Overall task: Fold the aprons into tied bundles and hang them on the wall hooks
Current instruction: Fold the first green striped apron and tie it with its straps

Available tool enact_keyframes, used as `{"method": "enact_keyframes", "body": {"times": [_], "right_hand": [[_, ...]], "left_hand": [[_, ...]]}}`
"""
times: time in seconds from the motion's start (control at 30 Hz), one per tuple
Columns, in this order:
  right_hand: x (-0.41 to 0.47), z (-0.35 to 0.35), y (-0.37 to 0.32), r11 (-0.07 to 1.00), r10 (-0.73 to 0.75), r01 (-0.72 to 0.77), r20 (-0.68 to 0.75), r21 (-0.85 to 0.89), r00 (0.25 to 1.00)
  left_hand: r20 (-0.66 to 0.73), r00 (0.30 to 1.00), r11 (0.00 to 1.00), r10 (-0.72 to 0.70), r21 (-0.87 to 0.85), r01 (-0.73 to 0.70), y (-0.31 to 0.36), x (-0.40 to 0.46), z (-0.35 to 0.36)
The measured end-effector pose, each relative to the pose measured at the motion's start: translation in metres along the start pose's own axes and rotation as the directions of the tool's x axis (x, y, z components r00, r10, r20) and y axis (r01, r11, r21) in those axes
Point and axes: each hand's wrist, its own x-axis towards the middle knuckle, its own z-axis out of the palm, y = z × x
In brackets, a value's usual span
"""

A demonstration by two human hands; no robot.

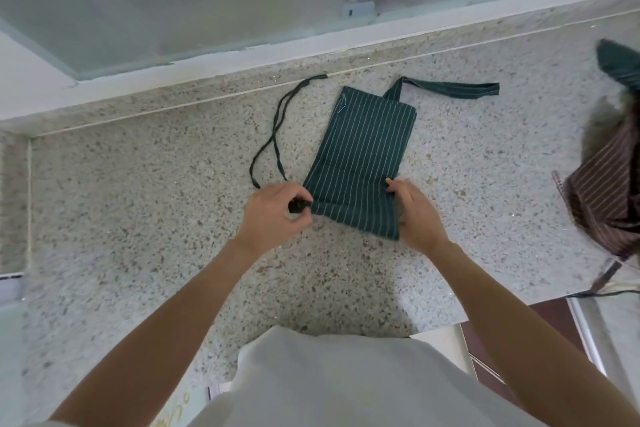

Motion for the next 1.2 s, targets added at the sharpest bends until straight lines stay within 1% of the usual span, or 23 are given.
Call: {"method": "enact_keyframes", "body": {"times": [0.07, 0.1, 0.17, 0.23, 0.27, 0.33, 0.4, 0.47, 0.53, 0.63, 0.7, 0.77, 0.8, 0.87, 0.93, 1.0, 1.03, 1.07, 1.1, 1.13, 1.17, 1.2], "right_hand": [[-0.002, -0.005, -0.006, 0.989, 0.034, -0.023, -0.074, 0.143, 0.997], [-0.003, -0.005, -0.009, 0.974, 0.060, -0.032, -0.119, 0.223, 0.991], [-0.004, -0.006, -0.015, 0.922, 0.189, -0.121, -0.157, 0.367, 0.969], [-0.001, -0.005, -0.017, 0.857, 0.343, -0.241, -0.154, 0.456, 0.927], [0.002, -0.006, -0.016, 0.838, 0.407, -0.288, -0.179, 0.464, 0.896], [0.005, -0.003, -0.014, 0.823, 0.479, -0.349, -0.218, 0.448, 0.850], [0.009, -0.001, -0.012, 0.822, 0.513, -0.386, -0.249, 0.419, 0.821], [0.013, 0.000, -0.014, 0.834, 0.523, -0.417, -0.273, 0.363, 0.808], [0.018, 0.001, -0.013, 0.826, 0.547, -0.452, -0.285, 0.337, 0.787], [0.022, 0.002, -0.012, 0.806, 0.582, -0.494, -0.286, 0.325, 0.761], [0.024, 0.002, -0.011, 0.801, 0.592, -0.514, -0.272, 0.307, 0.759], [0.028, 0.002, -0.009, 0.789, 0.608, -0.536, -0.252, 0.301, 0.753], [0.029, 0.003, -0.008, 0.786, 0.612, -0.544, -0.244, 0.295, 0.752], [0.029, 0.002, -0.009, 0.791, 0.607, -0.539, -0.252, 0.291, 0.754], [0.026, 0.005, -0.011, 0.803, 0.588, -0.502, -0.291, 0.322, 0.755], [0.020, 0.006, -0.012, 0.814, 0.572, -0.463, -0.343, 0.351, 0.745], [0.018, 0.009, -0.013, 0.812, 0.573, -0.454, -0.355, 0.367, 0.739], [0.016, 0.010, -0.013, 0.804, 0.583, -0.457, -0.354, 0.380, 0.731], [0.017, 0.010, -0.014, 0.792, 0.598, -0.468, -0.343, 0.392, 0.725], [0.017, 0.011, -0.016, 0.783, 0.610, -0.488, -0.325, 0.387, 0.722], [0.017, 0.009, -0.016, 0.793, 0.603, -0.502, -0.327, 0.347, 0.727], [0.018, 0.008, -0.016, 0.829, 0.559, -0.497, -0.369, 0.256, 0.742]], "left_hand": [[-0.024, 0.995, 0.983, -0.097, -0.159, 0.092, 0.016, 0.026, -0.012], [-0.029, 0.991, 0.970, -0.134, -0.206, 0.125, 0.020, 0.040, -0.015], [-0.016, 0.986, 0.961, -0.168, -0.228, 0.160, 0.024, 0.071, -0.015], [0.023, 0.981, 0.961, -0.193, -0.196, 0.194, 0.020, 0.102, -0.009], [0.042, 0.978, 0.962, -0.205, -0.174, 0.209, 0.015, 0.121, -0.003], [0.066, 0.972, 0.967, -0.224, -0.109, 0.230, 0.003, 0.145, 0.010], [0.102, 0.967, 0.970, -0.233, -0.049, 0.239, -0.010, 0.164, 0.026], [0.136, 0.951, 0.959, -0.278, -0.024, 0.284, -0.023, 0.175, 0.042], [0.167, 0.930, 0.942, -0.327, -0.029, 0.336, -0.035, 0.183, 0.056], [0.194, 0.913, 0.929, -0.358, -0.028, 0.370, -0.045, 0.190, 0.070], [0.189, 0.904, 0.912, -0.383, -0.077, 0.402, -0.049, 0.191, 0.077], [0.191, 0.904, 0.908, -0.382, -0.104, 0.405, -0.054, 0.191, 0.083], [0.194, 0.912, 0.919, -0.363, -0.087, 0.384, -0.056, 0.190, 0.086], [0.180, 0.944, 0.959, -0.277, -0.001, 0.282, -0.057, 0.187, 0.089], [0.172, 0.966, 0.982, -0.191, 0.041, 0.187, -0.050, 0.182, 0.086], [0.154, 0.986, 0.997, -0.069, 0.040, 0.064, -0.040, 0.170, 0.078], [0.159, 0.987, 0.998, 0.015, 0.054, -0.024, -0.037, 0.161, 0.073], [0.196, 0.973, 0.988, 0.119, 0.076, -0.136, -0.036, 0.152, 0.072], [0.271, 0.940, 0.964, 0.209, 0.107, -0.245, -0.037, 0.142, 0.072], [0.380, 0.892, 0.938, 0.245, 0.139, -0.317, -0.040, 0.132, 0.073], [0.493, 0.839, 0.920, 0.231, 0.171, -0.353, -0.043, 0.125, 0.074], [0.584, 0.790, 0.909, 0.186, 0.202, -0.364, -0.048, 0.120, 0.075]]}}
